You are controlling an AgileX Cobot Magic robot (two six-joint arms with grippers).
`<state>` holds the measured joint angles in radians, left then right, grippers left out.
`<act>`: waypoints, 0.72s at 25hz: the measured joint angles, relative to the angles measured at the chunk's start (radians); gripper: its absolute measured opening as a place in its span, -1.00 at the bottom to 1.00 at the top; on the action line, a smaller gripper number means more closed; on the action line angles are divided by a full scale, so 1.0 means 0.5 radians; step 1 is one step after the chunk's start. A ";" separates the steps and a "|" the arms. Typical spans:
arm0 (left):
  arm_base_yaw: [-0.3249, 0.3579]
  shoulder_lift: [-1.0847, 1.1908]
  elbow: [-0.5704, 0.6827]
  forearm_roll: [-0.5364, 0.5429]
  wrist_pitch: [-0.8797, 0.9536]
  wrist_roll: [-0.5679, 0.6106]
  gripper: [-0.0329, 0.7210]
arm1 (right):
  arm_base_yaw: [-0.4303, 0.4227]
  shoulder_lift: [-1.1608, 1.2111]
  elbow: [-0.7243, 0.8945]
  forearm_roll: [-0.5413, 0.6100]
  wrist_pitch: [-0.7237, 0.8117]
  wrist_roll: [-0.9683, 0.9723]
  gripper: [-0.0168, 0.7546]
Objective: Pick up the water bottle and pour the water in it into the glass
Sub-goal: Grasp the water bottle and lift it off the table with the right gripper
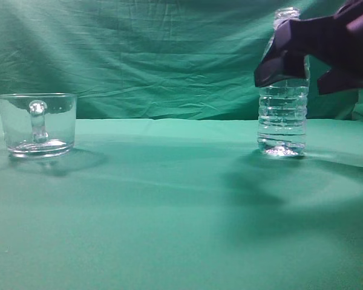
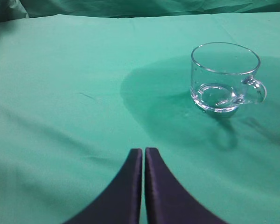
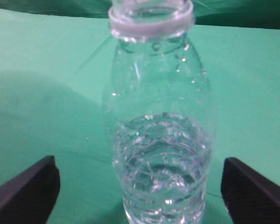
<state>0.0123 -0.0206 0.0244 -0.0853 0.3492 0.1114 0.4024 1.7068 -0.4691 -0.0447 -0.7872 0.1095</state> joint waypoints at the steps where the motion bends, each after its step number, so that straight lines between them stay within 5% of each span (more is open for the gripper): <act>1: 0.000 0.000 0.000 0.000 0.000 0.000 -0.91 | 0.000 0.054 -0.048 -0.004 -0.011 0.006 0.72; 9: 0.000 0.000 0.000 0.000 0.000 0.000 -0.91 | 0.000 0.402 -0.335 -0.012 -0.063 0.007 0.72; 18: 0.000 0.000 0.000 0.000 0.000 0.000 -0.91 | 0.000 0.474 -0.360 -0.012 -0.180 -0.004 -0.01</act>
<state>0.0123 -0.0206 0.0244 -0.0853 0.3492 0.1114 0.4024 1.9440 -0.6492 -0.0505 -0.8770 0.1076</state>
